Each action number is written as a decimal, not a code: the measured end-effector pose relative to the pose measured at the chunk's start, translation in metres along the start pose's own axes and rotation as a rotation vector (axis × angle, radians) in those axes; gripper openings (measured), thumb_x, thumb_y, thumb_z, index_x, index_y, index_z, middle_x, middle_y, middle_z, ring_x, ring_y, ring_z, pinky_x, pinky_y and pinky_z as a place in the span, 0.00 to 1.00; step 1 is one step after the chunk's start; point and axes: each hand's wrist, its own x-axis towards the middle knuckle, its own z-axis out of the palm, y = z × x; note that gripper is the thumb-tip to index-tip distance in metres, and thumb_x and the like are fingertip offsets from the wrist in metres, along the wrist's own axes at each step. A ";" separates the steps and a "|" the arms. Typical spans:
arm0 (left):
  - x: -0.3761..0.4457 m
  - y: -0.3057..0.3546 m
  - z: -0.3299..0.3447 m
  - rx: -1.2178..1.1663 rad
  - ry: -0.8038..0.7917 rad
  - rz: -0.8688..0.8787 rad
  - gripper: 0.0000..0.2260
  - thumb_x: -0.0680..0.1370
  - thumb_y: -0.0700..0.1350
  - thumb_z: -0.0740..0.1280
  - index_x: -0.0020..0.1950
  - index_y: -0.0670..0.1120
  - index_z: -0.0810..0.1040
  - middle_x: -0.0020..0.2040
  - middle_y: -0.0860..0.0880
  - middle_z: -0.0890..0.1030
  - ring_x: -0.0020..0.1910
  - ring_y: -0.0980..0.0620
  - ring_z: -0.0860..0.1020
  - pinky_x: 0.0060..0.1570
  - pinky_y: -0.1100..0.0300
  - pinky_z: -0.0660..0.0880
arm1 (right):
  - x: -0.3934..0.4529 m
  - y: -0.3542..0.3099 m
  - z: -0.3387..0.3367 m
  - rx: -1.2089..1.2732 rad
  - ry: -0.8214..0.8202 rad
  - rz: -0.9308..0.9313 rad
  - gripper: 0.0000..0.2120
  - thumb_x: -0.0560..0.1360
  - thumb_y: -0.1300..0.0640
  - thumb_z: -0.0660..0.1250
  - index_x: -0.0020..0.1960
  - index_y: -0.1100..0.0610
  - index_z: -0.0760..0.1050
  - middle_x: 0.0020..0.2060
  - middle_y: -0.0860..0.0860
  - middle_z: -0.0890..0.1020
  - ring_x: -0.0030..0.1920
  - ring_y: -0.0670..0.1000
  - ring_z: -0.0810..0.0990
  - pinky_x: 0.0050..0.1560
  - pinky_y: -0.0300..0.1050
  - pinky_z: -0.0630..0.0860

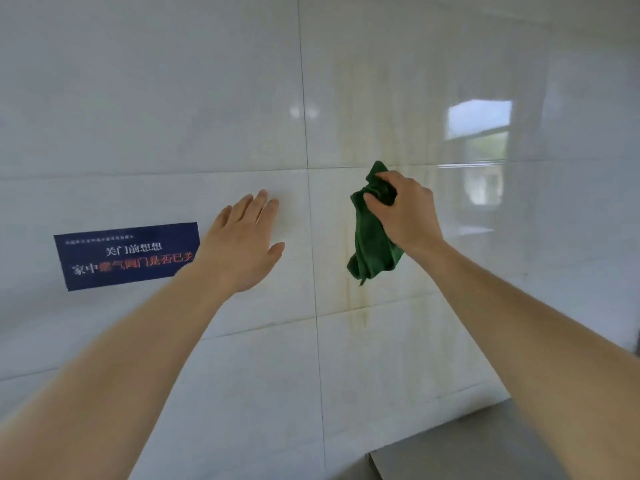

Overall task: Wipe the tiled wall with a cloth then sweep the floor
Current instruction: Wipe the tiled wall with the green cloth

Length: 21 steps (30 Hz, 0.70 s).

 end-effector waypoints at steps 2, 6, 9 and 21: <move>0.030 -0.009 -0.003 0.032 0.033 0.002 0.28 0.81 0.53 0.51 0.76 0.46 0.42 0.77 0.47 0.42 0.76 0.49 0.43 0.73 0.54 0.44 | 0.044 -0.001 0.006 -0.055 0.013 -0.072 0.18 0.78 0.52 0.63 0.67 0.54 0.70 0.55 0.55 0.76 0.49 0.50 0.72 0.49 0.40 0.69; 0.100 -0.021 -0.008 0.074 0.147 -0.022 0.28 0.81 0.53 0.51 0.76 0.45 0.43 0.77 0.47 0.41 0.76 0.49 0.42 0.73 0.53 0.43 | 0.132 0.001 0.026 -0.187 0.050 -0.207 0.18 0.80 0.54 0.58 0.69 0.56 0.67 0.64 0.57 0.71 0.64 0.57 0.68 0.65 0.51 0.67; 0.153 -0.028 -0.014 0.079 0.275 -0.027 0.28 0.81 0.52 0.51 0.76 0.46 0.42 0.77 0.48 0.41 0.76 0.49 0.41 0.73 0.52 0.44 | 0.169 0.014 0.066 -0.283 0.034 -0.191 0.22 0.82 0.51 0.51 0.75 0.54 0.57 0.76 0.58 0.55 0.76 0.57 0.52 0.75 0.56 0.45; 0.244 -0.042 0.020 0.229 0.676 -0.075 0.30 0.78 0.55 0.47 0.75 0.38 0.53 0.76 0.41 0.54 0.75 0.44 0.52 0.72 0.47 0.44 | 0.265 0.043 0.067 -0.270 0.436 -0.276 0.28 0.80 0.48 0.42 0.78 0.54 0.46 0.77 0.51 0.53 0.77 0.50 0.49 0.77 0.54 0.44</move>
